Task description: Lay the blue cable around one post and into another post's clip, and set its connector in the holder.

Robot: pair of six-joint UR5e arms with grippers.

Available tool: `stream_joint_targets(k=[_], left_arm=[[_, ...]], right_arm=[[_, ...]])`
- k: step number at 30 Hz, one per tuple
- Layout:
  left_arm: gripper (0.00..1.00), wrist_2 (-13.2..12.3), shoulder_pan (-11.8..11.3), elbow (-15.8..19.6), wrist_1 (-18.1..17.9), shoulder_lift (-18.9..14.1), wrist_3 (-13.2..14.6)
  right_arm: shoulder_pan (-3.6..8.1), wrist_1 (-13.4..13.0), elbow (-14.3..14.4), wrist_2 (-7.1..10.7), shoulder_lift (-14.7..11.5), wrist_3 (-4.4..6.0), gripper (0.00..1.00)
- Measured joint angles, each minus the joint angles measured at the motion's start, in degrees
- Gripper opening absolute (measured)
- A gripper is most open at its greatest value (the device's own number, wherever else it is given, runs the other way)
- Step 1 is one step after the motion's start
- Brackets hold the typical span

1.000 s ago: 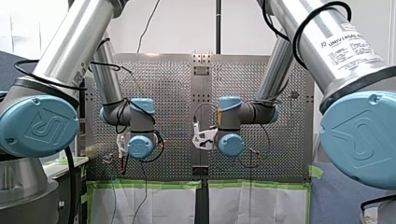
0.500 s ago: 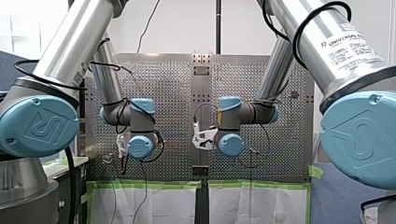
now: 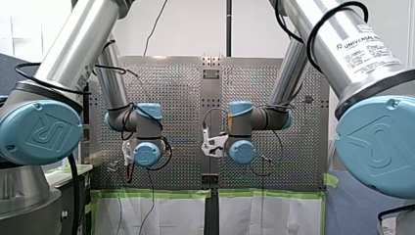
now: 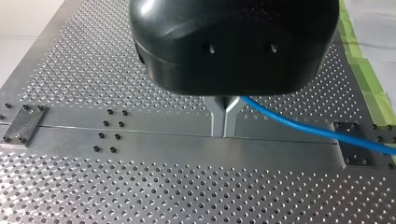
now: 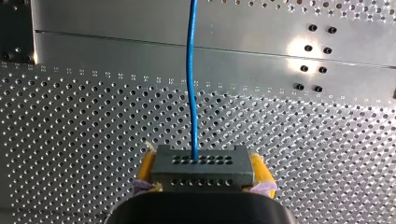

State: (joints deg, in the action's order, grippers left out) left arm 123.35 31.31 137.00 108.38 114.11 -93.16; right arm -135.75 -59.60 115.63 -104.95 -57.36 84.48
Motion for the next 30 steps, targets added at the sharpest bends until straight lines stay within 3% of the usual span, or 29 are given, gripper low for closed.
stream_joint_targets(k=[20, 30], left_arm=[[0.0, 0.0, 0.0, 0.0, 0.0, 0.0, 0.0], [0.08, 0.0, 0.0, 0.0, 0.0, 0.0, 0.0]], right_arm=[[0.0, 0.0, 0.0, 0.0, 0.0, 0.0, 0.0], [0.0, 0.0, 0.0, 0.0, 0.0, 0.0, 0.0]])
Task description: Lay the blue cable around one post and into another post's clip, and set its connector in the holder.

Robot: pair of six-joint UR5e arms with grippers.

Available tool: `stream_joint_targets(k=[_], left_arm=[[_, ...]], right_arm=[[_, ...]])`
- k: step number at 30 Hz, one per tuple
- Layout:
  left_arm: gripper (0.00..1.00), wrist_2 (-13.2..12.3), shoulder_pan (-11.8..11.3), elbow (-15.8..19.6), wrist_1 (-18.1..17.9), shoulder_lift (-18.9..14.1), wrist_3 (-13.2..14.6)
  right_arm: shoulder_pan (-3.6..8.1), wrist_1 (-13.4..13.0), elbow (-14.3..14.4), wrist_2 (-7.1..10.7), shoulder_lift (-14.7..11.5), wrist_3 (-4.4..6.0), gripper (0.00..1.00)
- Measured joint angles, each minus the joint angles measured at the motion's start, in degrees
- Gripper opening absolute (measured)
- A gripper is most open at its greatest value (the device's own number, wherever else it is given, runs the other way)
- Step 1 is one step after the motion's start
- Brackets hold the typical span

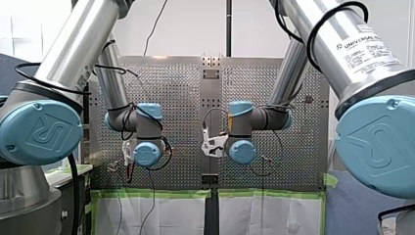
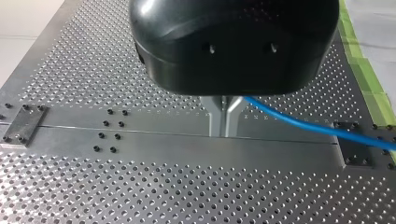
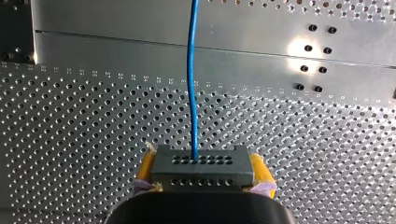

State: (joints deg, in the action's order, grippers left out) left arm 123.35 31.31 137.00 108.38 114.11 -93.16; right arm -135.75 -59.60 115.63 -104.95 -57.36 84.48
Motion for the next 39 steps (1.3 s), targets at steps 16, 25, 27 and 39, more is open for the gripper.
stream_joint_targets(k=[16, 25, 27, 39], left_arm=[[0.05, 0.0, 0.0, 0.0, 0.0, 0.0, 0.0], [0.0, 0.0, -0.02, 0.01, 0.01, 0.03, 0.0], [0.0, 0.0, -0.2, 0.05, -0.39, 0.46, 0.0], [0.0, 0.0, -0.44, 0.09, -1.48, 4.12, 0.0]], right_arm=[[0.0, 0.0, 0.0, 0.0, 0.0, 0.0, 0.0], [0.0, -0.01, 0.0, 0.0, 0.0, 0.0, 0.0], [0.0, 0.0, 0.14, 0.0, 0.15, 0.0, 0.0], [0.0, 0.08, 0.61, 0.0, 1.04, 0.0, 0.0]])
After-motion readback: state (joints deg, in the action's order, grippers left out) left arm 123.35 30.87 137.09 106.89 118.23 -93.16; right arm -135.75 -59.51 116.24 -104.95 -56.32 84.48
